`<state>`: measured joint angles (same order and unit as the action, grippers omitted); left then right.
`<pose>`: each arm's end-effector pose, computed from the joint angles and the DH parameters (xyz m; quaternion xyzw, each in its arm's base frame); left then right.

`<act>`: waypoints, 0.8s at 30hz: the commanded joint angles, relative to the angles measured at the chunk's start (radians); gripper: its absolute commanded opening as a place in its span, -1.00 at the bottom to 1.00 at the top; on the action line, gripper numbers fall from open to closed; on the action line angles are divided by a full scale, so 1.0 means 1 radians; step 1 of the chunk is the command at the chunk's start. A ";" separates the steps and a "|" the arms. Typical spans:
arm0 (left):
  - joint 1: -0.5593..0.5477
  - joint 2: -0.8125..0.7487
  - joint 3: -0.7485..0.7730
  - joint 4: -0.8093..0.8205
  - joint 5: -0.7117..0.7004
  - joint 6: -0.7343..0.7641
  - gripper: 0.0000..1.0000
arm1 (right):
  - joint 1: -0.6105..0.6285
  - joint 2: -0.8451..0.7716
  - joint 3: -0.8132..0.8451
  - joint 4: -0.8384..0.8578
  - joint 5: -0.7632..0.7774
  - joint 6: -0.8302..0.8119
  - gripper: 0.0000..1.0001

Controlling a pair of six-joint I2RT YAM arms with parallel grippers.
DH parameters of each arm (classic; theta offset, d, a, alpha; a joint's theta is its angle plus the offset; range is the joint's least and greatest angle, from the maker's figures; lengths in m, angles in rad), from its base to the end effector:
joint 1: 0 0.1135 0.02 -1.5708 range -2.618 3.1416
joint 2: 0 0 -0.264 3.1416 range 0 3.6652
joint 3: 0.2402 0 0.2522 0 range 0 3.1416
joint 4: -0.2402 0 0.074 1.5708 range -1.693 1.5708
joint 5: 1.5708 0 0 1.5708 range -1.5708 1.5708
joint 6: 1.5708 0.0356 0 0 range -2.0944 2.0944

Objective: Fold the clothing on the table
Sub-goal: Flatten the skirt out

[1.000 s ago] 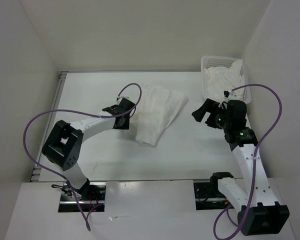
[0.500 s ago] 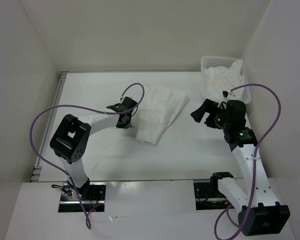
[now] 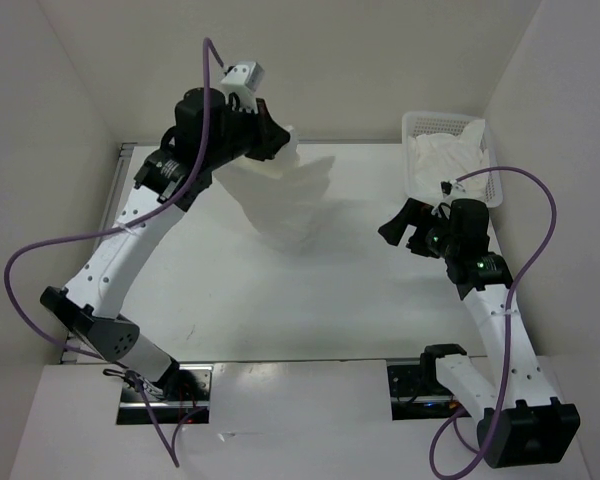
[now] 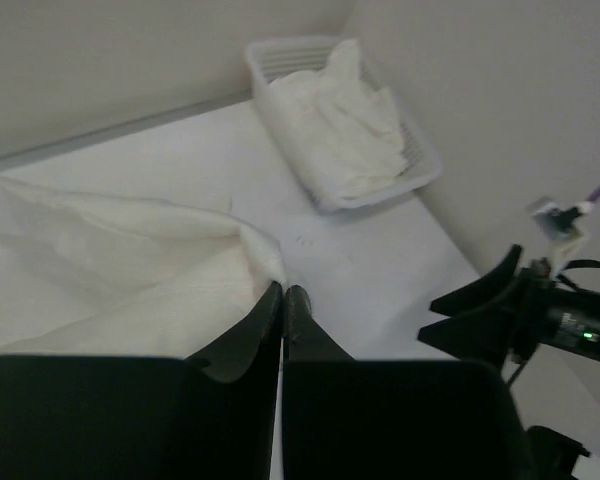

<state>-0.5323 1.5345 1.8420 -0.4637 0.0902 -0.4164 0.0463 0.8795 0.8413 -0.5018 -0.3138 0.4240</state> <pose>0.2860 -0.1722 0.4916 0.0732 0.7564 -0.3270 0.5618 0.1906 0.0198 0.3120 0.0857 0.8586 0.2456 0.4418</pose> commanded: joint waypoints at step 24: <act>-0.109 0.246 0.492 -0.027 0.290 0.011 -1.00 | 0.007 -0.024 -0.007 0.042 0.033 -0.011 1.00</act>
<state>-0.6529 1.8103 2.2097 -0.5552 0.3656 -0.4202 0.0463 0.8646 0.8413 -0.5018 -0.2928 0.4244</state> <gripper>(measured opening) 0.008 0.999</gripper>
